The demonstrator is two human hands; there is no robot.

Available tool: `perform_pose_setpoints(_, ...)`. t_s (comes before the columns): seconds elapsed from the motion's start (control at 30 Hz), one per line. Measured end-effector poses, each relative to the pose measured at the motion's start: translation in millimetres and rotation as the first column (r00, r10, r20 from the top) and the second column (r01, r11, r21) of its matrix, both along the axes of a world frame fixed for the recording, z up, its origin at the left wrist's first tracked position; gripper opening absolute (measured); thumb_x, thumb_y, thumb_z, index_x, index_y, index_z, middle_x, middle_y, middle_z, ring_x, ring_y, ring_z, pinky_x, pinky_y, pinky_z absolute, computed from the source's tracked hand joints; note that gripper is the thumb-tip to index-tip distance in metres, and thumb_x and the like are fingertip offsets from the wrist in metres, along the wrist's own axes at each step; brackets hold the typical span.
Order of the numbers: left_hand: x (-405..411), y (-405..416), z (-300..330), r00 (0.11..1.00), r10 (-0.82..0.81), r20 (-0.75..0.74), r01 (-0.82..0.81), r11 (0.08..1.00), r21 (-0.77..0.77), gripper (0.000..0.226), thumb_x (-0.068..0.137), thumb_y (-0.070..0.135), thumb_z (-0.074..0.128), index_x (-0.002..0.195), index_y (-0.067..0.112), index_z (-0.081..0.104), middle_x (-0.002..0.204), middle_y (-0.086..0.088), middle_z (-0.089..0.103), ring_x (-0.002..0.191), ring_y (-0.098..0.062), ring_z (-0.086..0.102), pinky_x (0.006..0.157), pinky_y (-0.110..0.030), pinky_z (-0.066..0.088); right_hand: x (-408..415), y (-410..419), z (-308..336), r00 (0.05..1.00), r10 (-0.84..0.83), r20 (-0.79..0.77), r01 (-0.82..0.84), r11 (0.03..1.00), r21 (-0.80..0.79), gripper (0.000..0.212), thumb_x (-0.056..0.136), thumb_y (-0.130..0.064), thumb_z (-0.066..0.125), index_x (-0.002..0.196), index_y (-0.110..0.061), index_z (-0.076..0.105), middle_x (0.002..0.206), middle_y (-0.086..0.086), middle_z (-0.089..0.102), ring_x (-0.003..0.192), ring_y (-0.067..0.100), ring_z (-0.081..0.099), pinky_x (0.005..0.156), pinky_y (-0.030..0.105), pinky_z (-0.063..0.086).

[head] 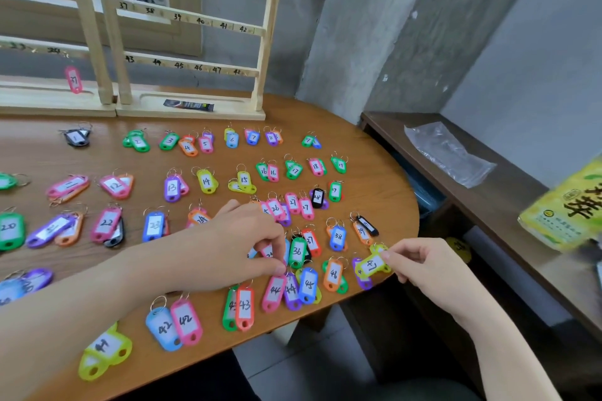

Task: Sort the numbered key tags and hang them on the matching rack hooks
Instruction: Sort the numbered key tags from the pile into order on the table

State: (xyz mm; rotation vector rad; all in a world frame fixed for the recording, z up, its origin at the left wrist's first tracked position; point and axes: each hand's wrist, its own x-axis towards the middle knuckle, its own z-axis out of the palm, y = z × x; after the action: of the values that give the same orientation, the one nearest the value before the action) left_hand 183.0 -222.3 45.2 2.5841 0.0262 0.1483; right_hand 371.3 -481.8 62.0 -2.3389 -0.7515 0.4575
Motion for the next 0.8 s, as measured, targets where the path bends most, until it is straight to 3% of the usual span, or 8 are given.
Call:
perform_pose_setpoints(0.07,2.3,-1.5,0.0,1.000,0.006,-0.009,-0.006,1.000,0.001,0.019,0.092,0.055,0.062,0.095,0.036,0.065,0.091,0.012,0.052,0.107,0.003,0.035,0.094,-0.009,0.025,0.3,-1.2,-4.2,1.000,0.008,-0.003,-0.008,1.000,0.000,0.017,0.094,-0.030,0.071,0.081,-0.020,0.078,0.061,-0.006,0.066,0.057,0.000,0.058,0.060,0.013,0.046)
perform_pose_setpoints(0.2,5.7,-3.8,-1.0,1.000,0.013,-0.021,-0.013,1.000,0.019,0.018,0.091,0.057,0.061,0.092,0.039,0.063,0.089,0.013,0.053,0.104,0.000,0.039,0.099,-0.021,0.030,-0.4,0.1,-12.2,0.999,0.027,0.025,-0.027,0.999,-0.026,0.018,0.093,-0.032,0.071,0.079,-0.024,0.077,0.067,-0.007,0.070,0.062,0.000,0.062,0.061,0.014,0.049)
perform_pose_setpoints(0.4,7.6,-5.8,-2.1,1.000,0.016,0.004,-0.016,1.000,0.010,0.020,0.092,0.057,0.059,0.090,0.037,0.062,0.088,0.011,0.053,0.102,-0.003,0.041,0.099,-0.021,0.030,2.5,5.4,-22.2,0.992,0.042,0.116,-0.032,0.996,-0.084,0.009,0.090,-0.037,0.074,0.082,-0.031,0.076,0.080,-0.011,0.074,0.082,0.005,0.069,0.073,0.025,0.059)
perform_pose_setpoints(0.6,6.4,-2.2,-3.8,0.999,0.034,0.023,-0.034,0.999,-0.001,0.022,0.091,0.060,0.058,0.090,0.038,0.061,0.085,0.014,0.052,0.103,0.002,0.040,0.092,-0.014,0.027,2.8,8.3,-24.4,0.977,0.037,0.208,-0.016,0.995,-0.103,0.013,0.088,-0.038,0.076,0.079,-0.029,0.073,0.069,-0.009,0.068,0.071,-0.006,0.062,0.056,0.009,0.045)
perform_pose_setpoints(0.7,6.5,-0.2,-2.3,0.998,0.042,0.053,-0.042,0.999,0.017,0.022,0.091,0.060,0.058,0.088,0.038,0.061,0.083,0.013,0.054,0.101,0.001,0.042,0.090,-0.015,0.026,2.5,12.1,-21.5,0.965,0.025,0.261,0.004,0.994,-0.107,0.018,0.087,-0.040,0.076,0.074,-0.028,0.071,0.066,-0.005,0.066,0.068,-0.003,0.060,0.053,0.011,0.043)
perform_pose_setpoints(0.8,3.1,3.8,-0.6,0.996,0.063,0.069,-0.064,0.998,0.010,0.020,0.091,0.056,0.060,0.089,0.036,0.062,0.080,0.010,0.054,0.096,0.000,0.043,0.098,-0.019,0.027,-0.1,21.1,-13.0,0.958,0.039,0.285,-0.018,0.997,-0.076,0.020,0.087,-0.039,0.077,0.072,-0.027,0.070,0.065,-0.003,0.065,0.066,0.010,0.062,0.055,0.017,0.045)
